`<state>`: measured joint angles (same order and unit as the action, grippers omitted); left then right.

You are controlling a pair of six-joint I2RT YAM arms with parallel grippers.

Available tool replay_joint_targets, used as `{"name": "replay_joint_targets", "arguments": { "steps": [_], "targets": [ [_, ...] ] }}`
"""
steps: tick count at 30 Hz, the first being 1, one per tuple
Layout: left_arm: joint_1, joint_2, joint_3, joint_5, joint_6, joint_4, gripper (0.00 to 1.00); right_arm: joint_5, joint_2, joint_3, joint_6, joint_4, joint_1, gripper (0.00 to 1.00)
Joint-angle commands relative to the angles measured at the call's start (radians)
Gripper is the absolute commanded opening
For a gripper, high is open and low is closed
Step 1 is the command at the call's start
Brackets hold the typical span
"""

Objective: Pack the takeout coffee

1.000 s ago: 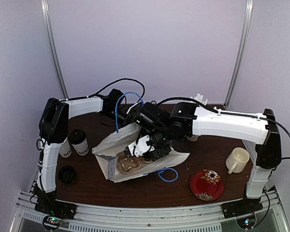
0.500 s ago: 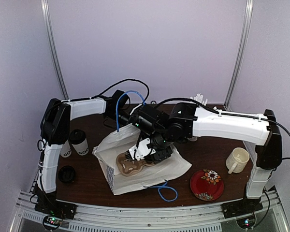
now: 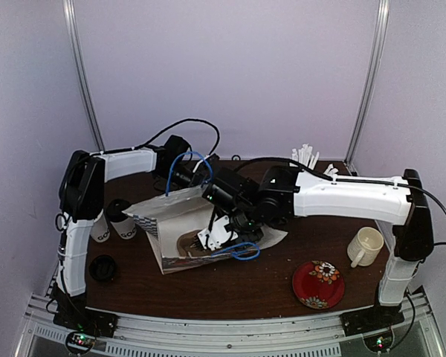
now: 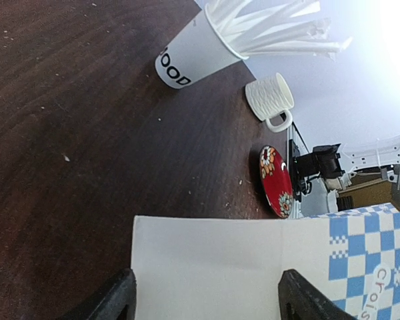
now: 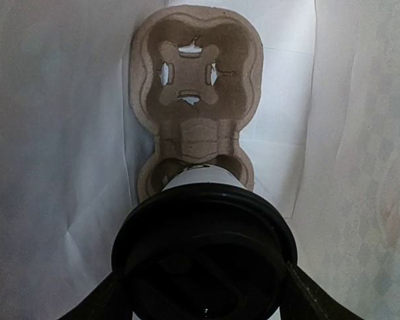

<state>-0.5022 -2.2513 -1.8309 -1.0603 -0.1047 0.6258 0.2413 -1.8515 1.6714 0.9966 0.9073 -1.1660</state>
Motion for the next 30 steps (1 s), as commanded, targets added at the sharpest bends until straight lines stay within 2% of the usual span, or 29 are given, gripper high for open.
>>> {"name": "replay_joint_targets", "arguments": {
  "steps": [1,9,17,22,30],
  "targets": [
    [0.027,0.046,-0.012,-0.004,-0.018,-0.056,0.77,0.046,0.008,-0.020,0.022,-0.040,0.016,0.51],
    [0.068,0.047,-0.010,0.010,-0.032,-0.067,0.77,-0.012,-0.019,0.005,0.022,-0.056,0.061,0.51],
    [0.175,0.136,0.004,0.130,-0.038,-0.064,0.77,-0.104,-0.072,0.061,0.027,-0.041,0.125,0.51],
    [0.245,0.246,0.038,0.255,-0.055,-0.075,0.78,-0.190,-0.145,0.180,-0.004,0.058,0.165,0.51],
    [0.271,0.462,0.150,0.311,-0.048,-0.086,0.80,-0.322,-0.287,0.406,-0.054,0.227,0.221,0.50]
  ]
}}
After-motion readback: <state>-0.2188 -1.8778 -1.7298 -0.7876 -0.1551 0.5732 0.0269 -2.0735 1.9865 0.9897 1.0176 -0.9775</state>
